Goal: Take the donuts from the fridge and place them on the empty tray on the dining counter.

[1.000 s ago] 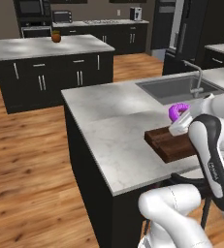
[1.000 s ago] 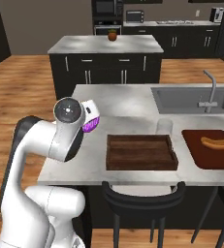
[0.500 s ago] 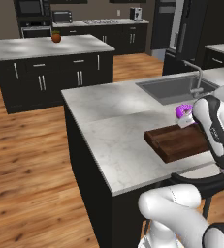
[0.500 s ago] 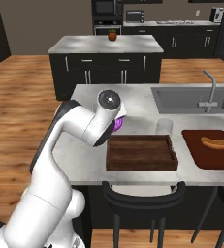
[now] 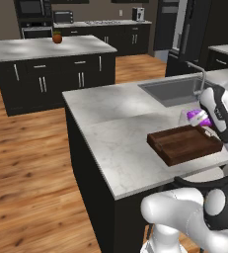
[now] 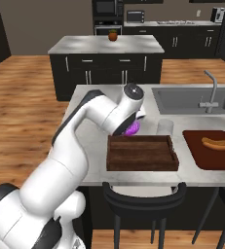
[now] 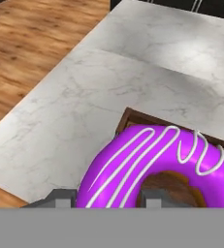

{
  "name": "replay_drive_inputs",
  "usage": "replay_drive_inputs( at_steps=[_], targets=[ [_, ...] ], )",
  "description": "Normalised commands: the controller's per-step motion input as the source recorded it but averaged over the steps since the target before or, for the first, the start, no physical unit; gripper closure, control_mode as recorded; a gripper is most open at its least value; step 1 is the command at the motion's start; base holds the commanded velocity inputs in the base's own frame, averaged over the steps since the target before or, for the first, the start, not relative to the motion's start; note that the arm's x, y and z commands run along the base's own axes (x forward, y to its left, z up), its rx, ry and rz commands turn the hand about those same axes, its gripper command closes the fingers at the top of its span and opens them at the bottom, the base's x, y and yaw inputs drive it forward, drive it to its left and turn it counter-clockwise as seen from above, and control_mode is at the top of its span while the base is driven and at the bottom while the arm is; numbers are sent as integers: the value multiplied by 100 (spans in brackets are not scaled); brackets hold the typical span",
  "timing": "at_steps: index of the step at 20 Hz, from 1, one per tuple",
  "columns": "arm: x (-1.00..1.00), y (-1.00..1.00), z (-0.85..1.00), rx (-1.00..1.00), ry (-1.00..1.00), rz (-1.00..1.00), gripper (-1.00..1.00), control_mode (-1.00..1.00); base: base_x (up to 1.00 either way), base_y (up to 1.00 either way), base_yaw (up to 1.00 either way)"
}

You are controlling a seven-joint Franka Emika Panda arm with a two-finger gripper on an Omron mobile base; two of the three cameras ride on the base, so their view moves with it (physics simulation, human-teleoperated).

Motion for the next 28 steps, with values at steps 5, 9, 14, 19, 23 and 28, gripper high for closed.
replay_drive_inputs(
  at_steps=[5,9,14,19,23,28],
  targets=[
    [19,-43,-56,-4,1,-6,100,-100,0,0,0],
    [33,-40,-31,0,5,-4,100,-100,0,0,0],
    [38,-42,-38,0,0,-1,100,-100,0,0,0],
    [33,-27,-49,0,0,-1,100,-100,0,0,0],
    [51,-1,-48,0,0,0,100,-100,0,0,0],
    [64,-1,-40,0,0,0,100,-100,0,0,0]
  ],
)
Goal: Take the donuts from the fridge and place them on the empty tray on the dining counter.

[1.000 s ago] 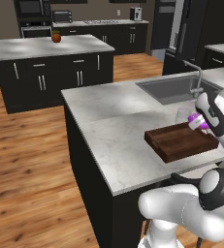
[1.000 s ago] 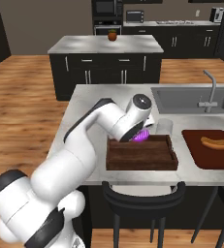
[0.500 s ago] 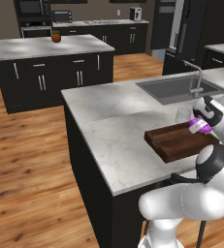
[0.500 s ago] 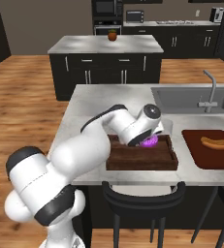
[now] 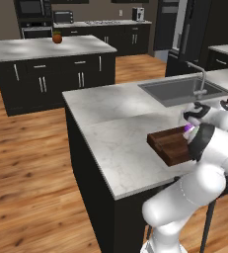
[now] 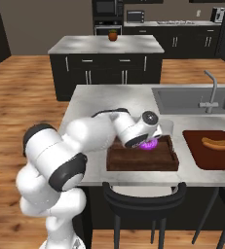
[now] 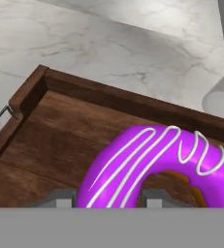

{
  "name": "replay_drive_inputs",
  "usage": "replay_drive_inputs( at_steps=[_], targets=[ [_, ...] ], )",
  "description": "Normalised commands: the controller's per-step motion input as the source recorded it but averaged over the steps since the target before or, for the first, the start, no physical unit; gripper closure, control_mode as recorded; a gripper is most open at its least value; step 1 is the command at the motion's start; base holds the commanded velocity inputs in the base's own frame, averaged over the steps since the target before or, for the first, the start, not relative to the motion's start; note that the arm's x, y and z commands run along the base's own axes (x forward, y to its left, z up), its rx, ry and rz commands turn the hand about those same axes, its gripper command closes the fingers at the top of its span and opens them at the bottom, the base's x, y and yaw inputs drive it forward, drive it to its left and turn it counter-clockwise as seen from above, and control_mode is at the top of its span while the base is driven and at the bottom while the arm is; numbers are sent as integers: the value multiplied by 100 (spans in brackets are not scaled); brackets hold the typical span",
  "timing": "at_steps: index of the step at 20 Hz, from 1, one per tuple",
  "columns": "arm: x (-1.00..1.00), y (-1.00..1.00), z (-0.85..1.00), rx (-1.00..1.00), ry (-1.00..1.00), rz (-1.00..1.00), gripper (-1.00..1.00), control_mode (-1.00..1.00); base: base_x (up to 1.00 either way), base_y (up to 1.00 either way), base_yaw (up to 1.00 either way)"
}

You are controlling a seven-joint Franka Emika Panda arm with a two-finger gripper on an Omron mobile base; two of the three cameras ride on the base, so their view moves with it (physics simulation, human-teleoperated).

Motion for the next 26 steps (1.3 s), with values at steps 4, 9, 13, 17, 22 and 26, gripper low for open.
replay_drive_inputs(
  at_steps=[4,9,13,17,22,26],
  targets=[
    [54,-30,-47,0,0,0,100,-100,0,0,0],
    [35,-45,-46,0,0,0,100,-100,0,0,0],
    [44,-55,-41,0,0,0,100,-100,0,0,0],
    [37,-48,-22,0,2,0,-100,-100,0,0,0],
    [7,16,60,-5,8,0,-100,-100,0,0,0],
    [0,32,65,-19,22,0,-100,-100,0,0,0]
  ],
)
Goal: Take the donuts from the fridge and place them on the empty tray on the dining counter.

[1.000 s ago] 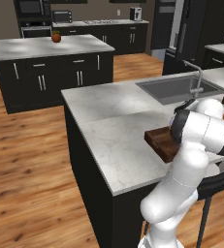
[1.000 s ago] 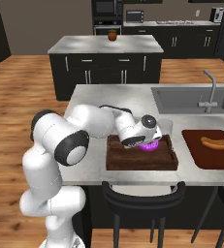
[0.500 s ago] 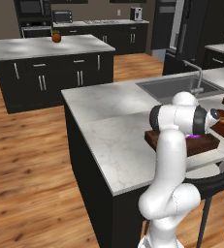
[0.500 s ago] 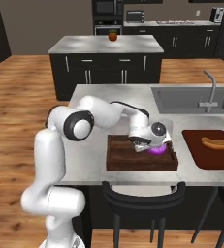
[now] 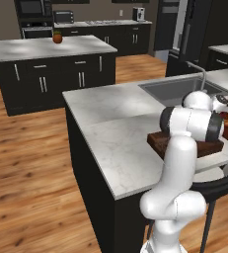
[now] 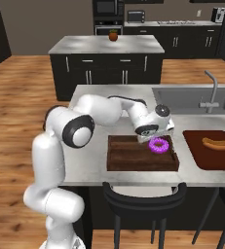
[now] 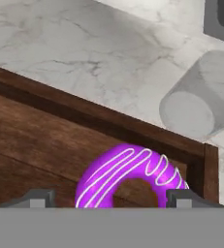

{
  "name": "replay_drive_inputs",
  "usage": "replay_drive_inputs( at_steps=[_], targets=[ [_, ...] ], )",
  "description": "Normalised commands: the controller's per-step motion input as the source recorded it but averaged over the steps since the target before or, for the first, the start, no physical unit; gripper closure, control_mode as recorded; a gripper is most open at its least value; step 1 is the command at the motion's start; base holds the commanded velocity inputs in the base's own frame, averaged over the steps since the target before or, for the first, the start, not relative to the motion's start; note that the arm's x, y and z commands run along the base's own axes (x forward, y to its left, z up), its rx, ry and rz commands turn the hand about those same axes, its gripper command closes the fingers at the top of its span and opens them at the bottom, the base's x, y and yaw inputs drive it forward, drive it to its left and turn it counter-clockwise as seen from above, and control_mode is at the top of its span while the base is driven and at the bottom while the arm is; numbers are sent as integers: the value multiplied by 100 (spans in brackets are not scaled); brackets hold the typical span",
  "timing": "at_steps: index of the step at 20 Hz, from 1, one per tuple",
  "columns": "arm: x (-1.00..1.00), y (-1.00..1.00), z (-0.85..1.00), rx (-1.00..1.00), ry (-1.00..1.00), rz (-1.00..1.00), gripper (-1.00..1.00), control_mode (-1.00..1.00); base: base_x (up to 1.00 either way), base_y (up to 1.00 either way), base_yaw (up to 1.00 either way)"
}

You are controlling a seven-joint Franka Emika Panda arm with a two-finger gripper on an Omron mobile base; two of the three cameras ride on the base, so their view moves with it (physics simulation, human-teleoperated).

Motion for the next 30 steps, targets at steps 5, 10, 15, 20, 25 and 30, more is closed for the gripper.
replay_drive_inputs(
  at_steps=[5,10,15,20,25,30],
  targets=[
    [-40,31,54,-22,32,0,-100,-100,0,0,0],
    [-92,11,97,-16,8,0,-100,-100,0,0,0],
    [-100,63,93,-18,-7,-1,-100,-100,0,0,0],
    [-100,100,86,-2,-33,-3,-100,-100,0,0,0],
    [-100,100,94,7,-53,-12,-100,-100,0,0,0],
    [-100,97,63,13,-70,-23,-100,-100,0,0,0]
  ],
)
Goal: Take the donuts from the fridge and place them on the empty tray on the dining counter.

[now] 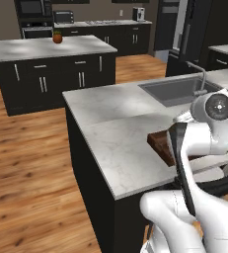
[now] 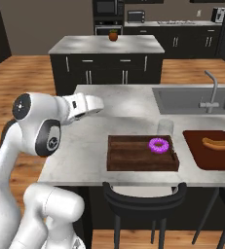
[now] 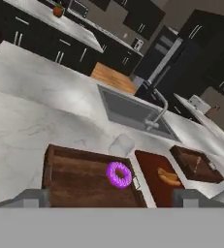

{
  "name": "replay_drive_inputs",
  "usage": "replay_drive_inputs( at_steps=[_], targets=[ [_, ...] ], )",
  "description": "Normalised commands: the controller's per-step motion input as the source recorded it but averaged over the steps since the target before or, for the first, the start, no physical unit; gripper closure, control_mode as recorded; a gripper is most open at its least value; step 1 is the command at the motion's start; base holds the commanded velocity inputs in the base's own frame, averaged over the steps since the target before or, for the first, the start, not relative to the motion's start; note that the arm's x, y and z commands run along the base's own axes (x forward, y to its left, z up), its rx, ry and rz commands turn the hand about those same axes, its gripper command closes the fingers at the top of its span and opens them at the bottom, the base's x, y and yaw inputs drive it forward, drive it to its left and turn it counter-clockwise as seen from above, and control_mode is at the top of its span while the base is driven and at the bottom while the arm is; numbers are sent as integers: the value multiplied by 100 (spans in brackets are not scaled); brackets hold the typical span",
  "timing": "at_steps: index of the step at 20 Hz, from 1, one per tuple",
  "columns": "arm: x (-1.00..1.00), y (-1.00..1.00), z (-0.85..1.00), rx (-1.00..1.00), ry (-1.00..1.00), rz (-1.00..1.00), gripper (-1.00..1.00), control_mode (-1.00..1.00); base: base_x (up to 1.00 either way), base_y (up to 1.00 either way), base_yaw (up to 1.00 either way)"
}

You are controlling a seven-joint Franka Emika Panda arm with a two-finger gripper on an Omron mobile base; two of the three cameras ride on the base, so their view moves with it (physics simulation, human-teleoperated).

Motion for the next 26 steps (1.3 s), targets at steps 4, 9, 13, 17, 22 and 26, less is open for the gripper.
replay_drive_inputs(
  at_steps=[4,9,13,17,22,26],
  targets=[
    [-99,36,58,25,-47,-5,-100,-100,0,0,0],
    [-45,2,46,1,-9,9,-100,-100,0,0,0],
    [-36,-7,19,3,-3,22,-100,-100,0,0,0],
    [-19,4,3,1,5,25,-100,-100,0,0,0],
    [8,26,-1,0,15,13,-100,100,6,6,0],
    [0,0,0,0,0,0,-100,100,-19,7,-1]
  ],
)
